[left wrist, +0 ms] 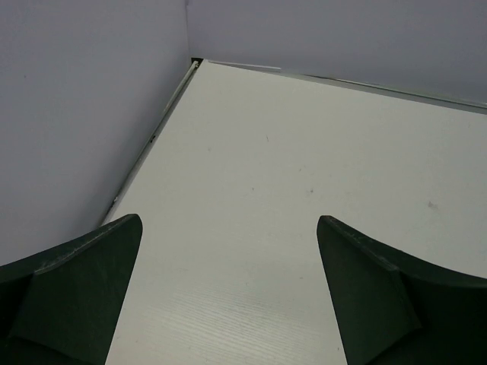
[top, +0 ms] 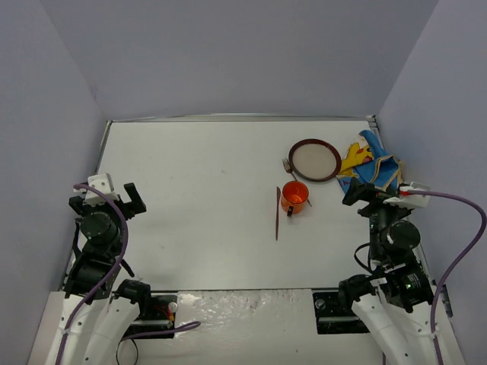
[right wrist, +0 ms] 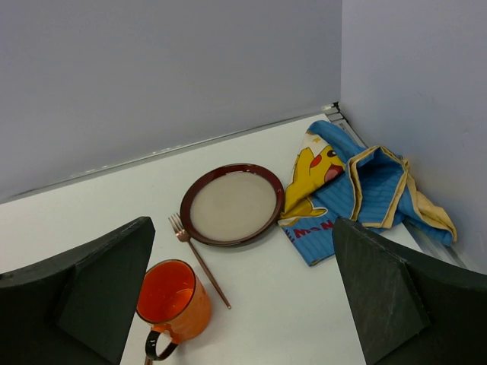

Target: Set the dinner table for one person

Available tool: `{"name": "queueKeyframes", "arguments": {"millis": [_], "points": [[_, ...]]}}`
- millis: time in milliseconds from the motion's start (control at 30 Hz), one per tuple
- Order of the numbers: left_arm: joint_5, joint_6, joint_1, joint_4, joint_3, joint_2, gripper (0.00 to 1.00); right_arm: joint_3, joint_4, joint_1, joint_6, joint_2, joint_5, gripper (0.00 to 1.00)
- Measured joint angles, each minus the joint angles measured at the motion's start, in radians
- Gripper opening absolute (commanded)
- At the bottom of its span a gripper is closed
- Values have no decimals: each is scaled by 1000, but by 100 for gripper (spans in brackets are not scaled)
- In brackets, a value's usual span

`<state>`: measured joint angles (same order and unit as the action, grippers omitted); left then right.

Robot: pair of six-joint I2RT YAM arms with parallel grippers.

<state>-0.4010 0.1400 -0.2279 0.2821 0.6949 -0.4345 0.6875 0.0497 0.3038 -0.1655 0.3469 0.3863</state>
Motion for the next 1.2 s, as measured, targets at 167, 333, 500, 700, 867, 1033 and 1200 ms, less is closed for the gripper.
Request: {"name": "queueKeyframes", "arguments": {"millis": [167, 333, 500, 700, 867, 1033, 1200], "points": [[0, 12, 0, 3, 0, -21, 97, 18, 8, 0, -44, 103, 14, 100], [11, 23, 0, 12, 0, -44, 97, 61, 14, 0, -140, 261, 66, 100], [20, 34, 0, 26, 1, -56, 97, 124, 24, -7, -244, 467, 181, 100], [36, 49, 0, 41, 2, -58, 97, 224, 35, -196, -414, 765, 202, 100], [38, 51, -12, 52, 2, -55, 97, 292, 54, -349, -513, 972, 211, 100], [38, 51, -23, 54, 2, -50, 97, 464, 37, -445, -516, 1227, 197, 100], [38, 50, -26, 55, 2, -46, 97, 548, -30, -510, -427, 1418, 145, 100]]}}
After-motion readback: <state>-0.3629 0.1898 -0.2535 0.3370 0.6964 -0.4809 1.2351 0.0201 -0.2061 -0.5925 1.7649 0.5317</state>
